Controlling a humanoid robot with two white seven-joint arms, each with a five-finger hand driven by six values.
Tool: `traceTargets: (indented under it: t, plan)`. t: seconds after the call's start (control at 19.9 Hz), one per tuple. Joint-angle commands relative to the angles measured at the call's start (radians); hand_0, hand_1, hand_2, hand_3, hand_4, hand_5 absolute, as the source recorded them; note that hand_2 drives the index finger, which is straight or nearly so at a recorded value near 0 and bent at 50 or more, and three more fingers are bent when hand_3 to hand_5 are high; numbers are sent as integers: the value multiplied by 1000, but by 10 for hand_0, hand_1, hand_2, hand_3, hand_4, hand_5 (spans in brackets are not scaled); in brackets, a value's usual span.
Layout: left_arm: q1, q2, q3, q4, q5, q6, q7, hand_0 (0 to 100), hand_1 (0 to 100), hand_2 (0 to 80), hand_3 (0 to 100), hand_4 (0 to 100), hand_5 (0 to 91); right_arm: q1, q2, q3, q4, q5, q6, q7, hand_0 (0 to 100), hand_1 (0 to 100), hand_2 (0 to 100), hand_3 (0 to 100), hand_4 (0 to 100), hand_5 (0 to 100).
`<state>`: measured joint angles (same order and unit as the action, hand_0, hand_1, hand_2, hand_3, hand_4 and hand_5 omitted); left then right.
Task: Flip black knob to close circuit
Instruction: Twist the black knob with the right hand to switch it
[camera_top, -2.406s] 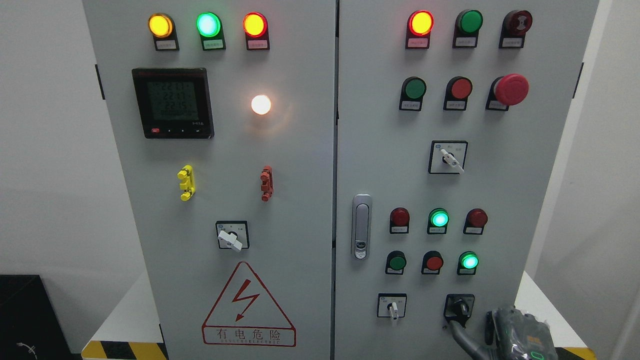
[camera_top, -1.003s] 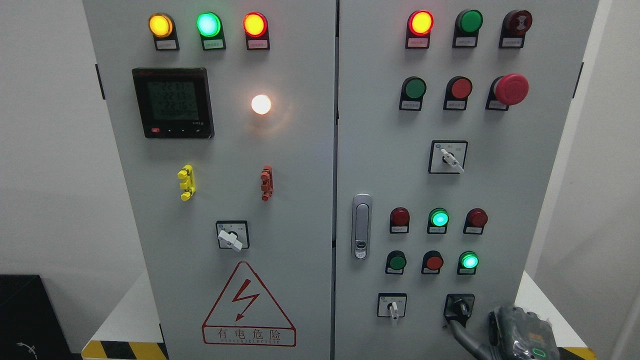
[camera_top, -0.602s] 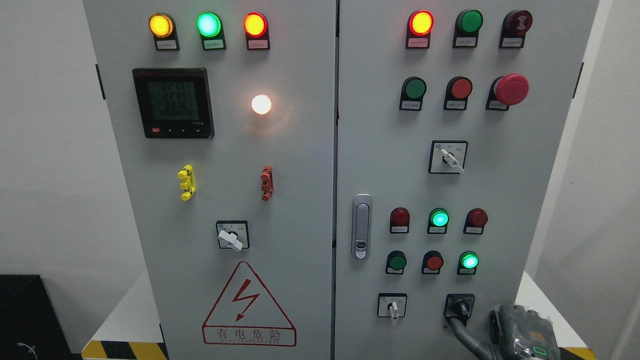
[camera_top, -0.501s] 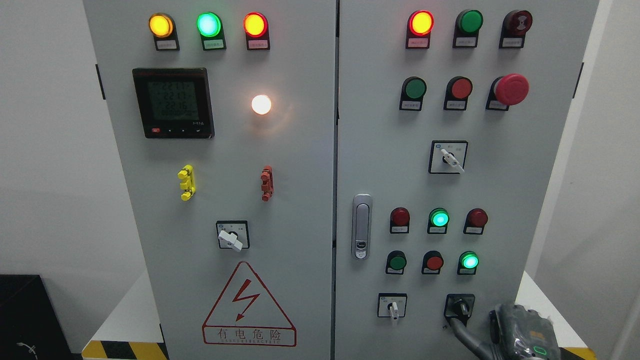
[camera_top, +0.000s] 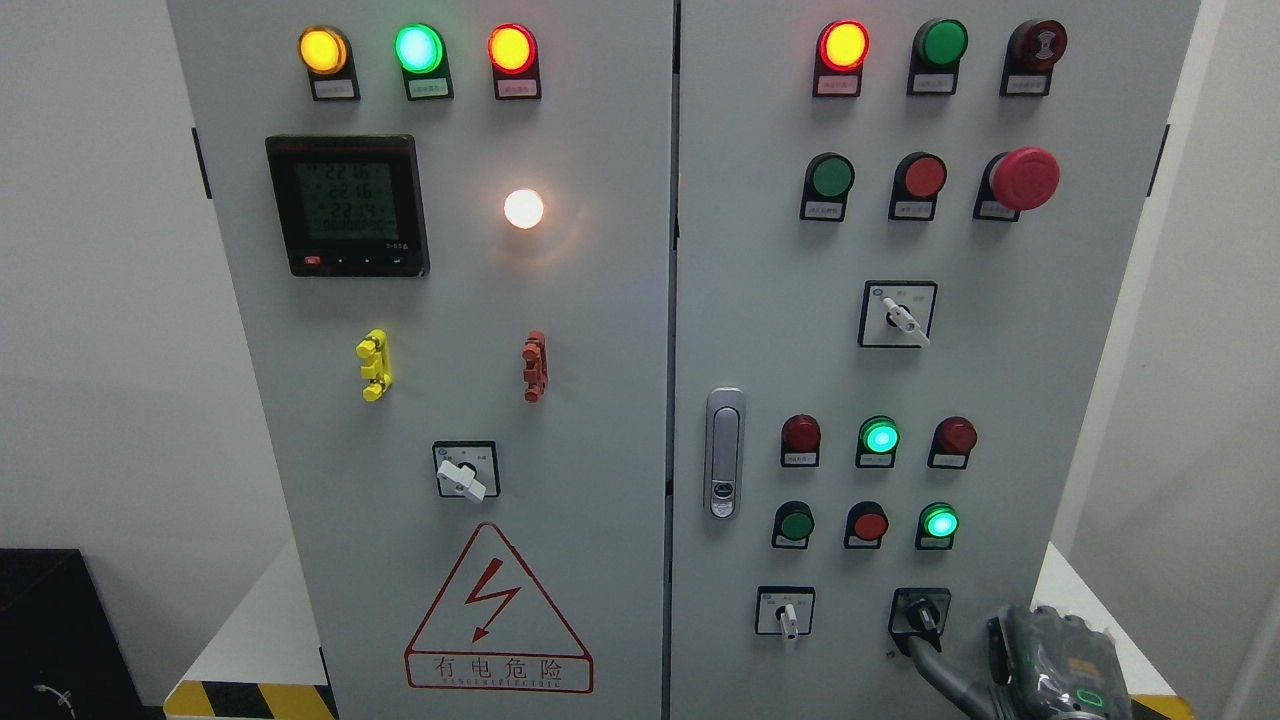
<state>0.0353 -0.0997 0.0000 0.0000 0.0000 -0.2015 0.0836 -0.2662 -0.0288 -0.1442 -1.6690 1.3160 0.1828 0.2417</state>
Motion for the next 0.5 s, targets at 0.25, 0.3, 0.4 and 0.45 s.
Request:
traceTargets:
  t: [0.25, 0.3, 0.4, 0.45]
  plan:
    - [0, 0, -20, 21, -21, 1, 1, 0, 0, 0, 0, 0, 0, 5, -14, -20, -5, 0, 1, -1, 0, 73, 776, 957, 759, 764]
    - [0, 0, -20, 21, -20, 1, 1, 0, 0, 0, 0, 0, 0, 5, -14, -20, -5, 0, 1, -1, 0, 73, 776, 957, 759, 764]
    - [0, 0, -20, 21, -21, 1, 1, 0, 0, 0, 0, 0, 0, 5, -14, -21, -5, 0, 1, -1, 0, 74, 776, 958, 759, 764]
    - [0, 0, -20, 21, -20, 1, 1, 0, 0, 0, 0, 0, 0, 5, -16, -21, -5, 0, 1, 1, 0, 75, 776, 958, 759, 764]
